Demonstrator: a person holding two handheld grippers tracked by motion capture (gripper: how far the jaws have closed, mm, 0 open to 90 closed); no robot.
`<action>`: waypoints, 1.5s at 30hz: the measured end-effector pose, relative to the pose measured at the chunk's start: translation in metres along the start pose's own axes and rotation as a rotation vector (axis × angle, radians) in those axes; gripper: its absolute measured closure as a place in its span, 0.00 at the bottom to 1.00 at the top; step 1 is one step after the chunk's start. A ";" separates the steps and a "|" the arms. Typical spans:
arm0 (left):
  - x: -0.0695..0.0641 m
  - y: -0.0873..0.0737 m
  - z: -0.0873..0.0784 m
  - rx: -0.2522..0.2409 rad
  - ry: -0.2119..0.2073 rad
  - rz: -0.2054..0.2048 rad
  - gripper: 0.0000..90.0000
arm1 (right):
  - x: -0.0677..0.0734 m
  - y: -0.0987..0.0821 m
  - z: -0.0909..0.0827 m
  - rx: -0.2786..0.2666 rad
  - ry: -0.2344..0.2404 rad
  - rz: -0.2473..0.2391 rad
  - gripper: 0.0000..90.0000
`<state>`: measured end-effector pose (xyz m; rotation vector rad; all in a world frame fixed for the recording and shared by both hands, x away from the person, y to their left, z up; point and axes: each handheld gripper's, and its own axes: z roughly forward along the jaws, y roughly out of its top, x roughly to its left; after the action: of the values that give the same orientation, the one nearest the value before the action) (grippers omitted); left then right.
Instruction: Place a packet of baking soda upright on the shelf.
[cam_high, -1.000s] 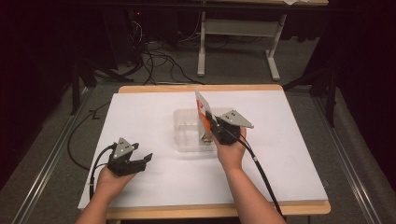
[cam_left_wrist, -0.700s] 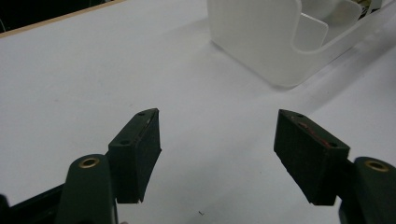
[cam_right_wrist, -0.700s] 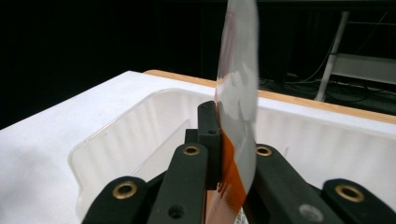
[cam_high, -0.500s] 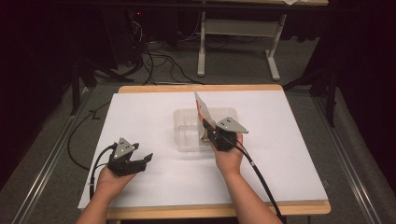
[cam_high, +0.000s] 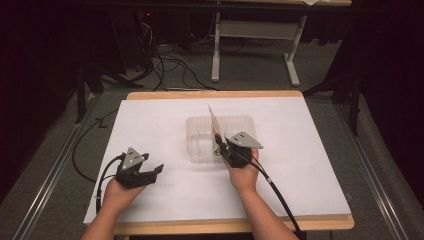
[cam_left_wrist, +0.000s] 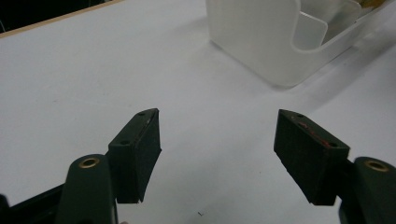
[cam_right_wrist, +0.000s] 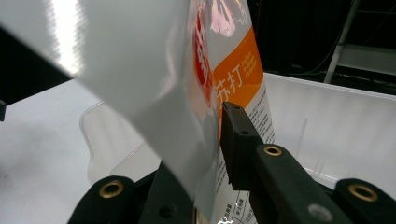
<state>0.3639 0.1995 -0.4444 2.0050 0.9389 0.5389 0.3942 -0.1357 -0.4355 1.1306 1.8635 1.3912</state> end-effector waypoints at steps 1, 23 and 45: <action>0.000 0.000 0.000 -0.001 0.001 0.000 0.36 | -0.001 0.001 0.000 0.000 0.003 0.002 0.91; 0.000 0.000 -0.001 -0.003 0.002 0.003 0.36 | 0.001 0.023 -0.010 0.013 0.022 -0.015 0.36; 0.000 -0.002 -0.002 0.004 0.014 0.005 0.35 | -0.039 0.001 -0.116 0.062 -0.026 -0.062 0.33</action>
<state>0.3620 0.2015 -0.4444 2.0101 0.9437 0.5550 0.3195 -0.2255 -0.4003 1.1057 1.9188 1.2863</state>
